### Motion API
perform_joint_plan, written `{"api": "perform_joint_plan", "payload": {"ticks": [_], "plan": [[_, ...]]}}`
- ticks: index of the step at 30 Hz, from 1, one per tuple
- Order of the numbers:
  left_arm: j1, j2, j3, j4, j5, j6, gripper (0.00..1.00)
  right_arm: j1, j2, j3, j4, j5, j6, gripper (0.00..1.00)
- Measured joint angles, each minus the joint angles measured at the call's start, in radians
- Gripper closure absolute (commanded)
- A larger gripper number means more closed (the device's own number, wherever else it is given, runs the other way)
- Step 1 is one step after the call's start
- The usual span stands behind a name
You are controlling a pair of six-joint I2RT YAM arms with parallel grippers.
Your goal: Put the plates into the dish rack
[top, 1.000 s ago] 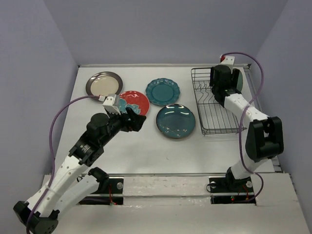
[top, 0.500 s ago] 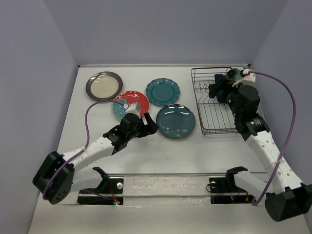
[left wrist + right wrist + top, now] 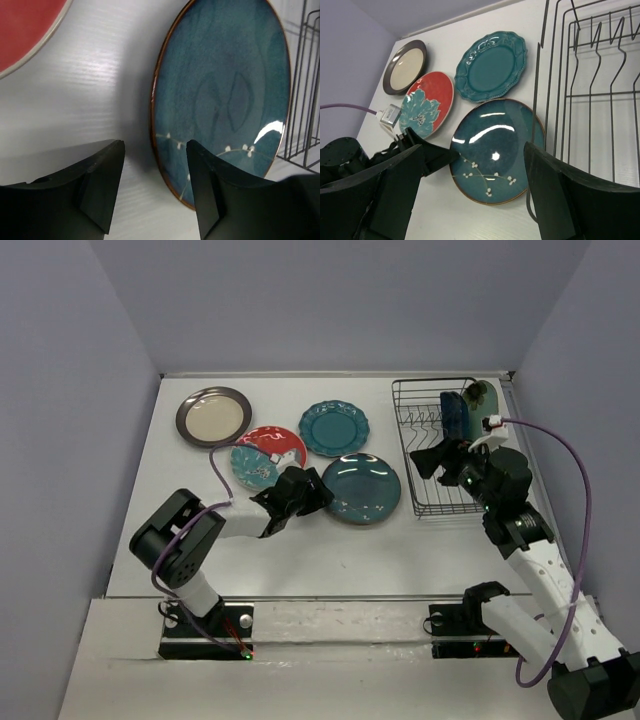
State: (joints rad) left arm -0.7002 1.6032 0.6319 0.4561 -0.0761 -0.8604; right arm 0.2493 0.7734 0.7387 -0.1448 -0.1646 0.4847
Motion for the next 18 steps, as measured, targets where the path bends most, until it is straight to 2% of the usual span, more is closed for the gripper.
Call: {"api": "perform_joint_plan", "payload": {"ticks": [5,8,9,13,18], "plan": [[0.000,0.093,0.027,0.113,0.000,-0.033,0.59,0.000,0.001,-0.019,0.002,-0.029,0.014,0.15],[0.000,0.143,0.032,0.185,-0.002,-0.060,0.80,0.000,-0.002,-0.024,0.003,-0.045,0.022,0.15],[0.002,0.164,0.032,0.216,-0.005,-0.073,0.94,0.000,-0.004,-0.028,0.005,-0.051,0.026,0.15],[0.001,0.173,0.032,0.344,0.005,-0.126,0.94,0.002,-0.011,-0.037,0.006,-0.069,0.036,0.15],[-0.005,0.065,-0.066,0.329,-0.036,-0.123,0.94,0.005,-0.016,-0.037,0.006,-0.101,0.037,0.14]]}}
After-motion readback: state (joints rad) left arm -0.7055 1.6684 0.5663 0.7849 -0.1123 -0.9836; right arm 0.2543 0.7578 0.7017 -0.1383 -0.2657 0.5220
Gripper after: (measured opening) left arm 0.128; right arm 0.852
